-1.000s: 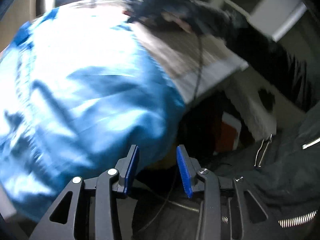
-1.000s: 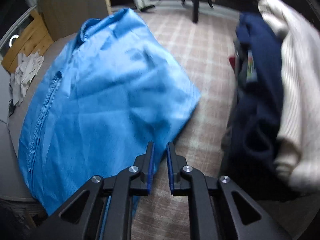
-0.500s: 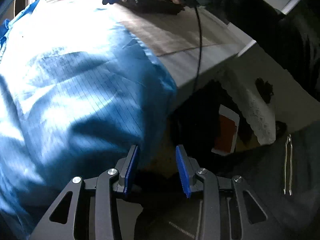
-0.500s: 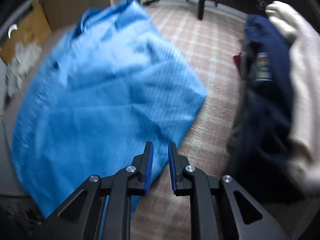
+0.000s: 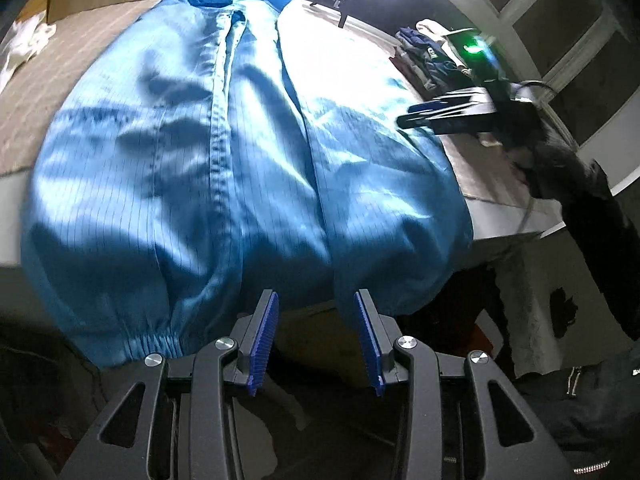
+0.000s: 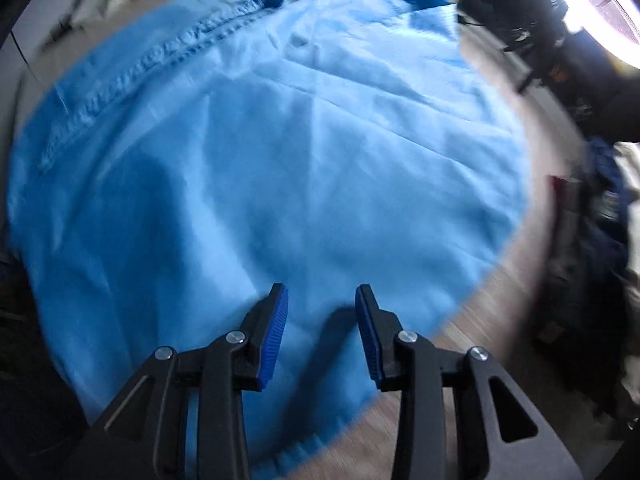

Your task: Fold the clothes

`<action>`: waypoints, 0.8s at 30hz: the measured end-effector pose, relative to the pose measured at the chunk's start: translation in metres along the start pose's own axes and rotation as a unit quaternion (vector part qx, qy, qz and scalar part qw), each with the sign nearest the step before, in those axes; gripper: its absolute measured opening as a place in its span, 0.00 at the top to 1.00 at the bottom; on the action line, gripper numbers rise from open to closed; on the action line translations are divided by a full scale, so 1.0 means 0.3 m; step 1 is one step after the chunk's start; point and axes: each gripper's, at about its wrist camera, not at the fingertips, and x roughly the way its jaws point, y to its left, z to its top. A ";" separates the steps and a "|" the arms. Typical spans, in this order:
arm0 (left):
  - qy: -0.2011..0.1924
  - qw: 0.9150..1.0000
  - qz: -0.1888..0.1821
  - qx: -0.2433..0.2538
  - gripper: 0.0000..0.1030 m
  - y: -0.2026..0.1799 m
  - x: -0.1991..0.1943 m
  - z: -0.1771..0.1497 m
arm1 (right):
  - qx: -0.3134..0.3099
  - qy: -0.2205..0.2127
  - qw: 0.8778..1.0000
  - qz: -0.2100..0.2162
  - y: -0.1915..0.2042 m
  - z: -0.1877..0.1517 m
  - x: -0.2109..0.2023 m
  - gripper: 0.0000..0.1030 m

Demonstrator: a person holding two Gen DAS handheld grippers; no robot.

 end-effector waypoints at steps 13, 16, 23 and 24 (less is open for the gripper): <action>0.036 0.998 -0.049 0.026 0.66 -0.132 0.269 0.008 | 0.148 0.010 0.981 0.123 0.058 -0.262 -0.073 0.58; 0.040 0.997 -0.061 0.039 0.92 -0.170 0.281 -0.003 | 0.106 0.022 0.989 0.104 0.103 -0.265 -0.071 0.67; 0.061 0.997 -0.021 0.049 0.74 -0.202 0.293 -0.039 | 0.103 0.044 0.988 0.108 0.076 -0.281 -0.099 0.76; 0.068 0.997 -0.012 0.041 0.73 -0.184 0.290 -0.044 | 0.105 0.040 0.988 0.108 0.063 -0.278 -0.117 0.73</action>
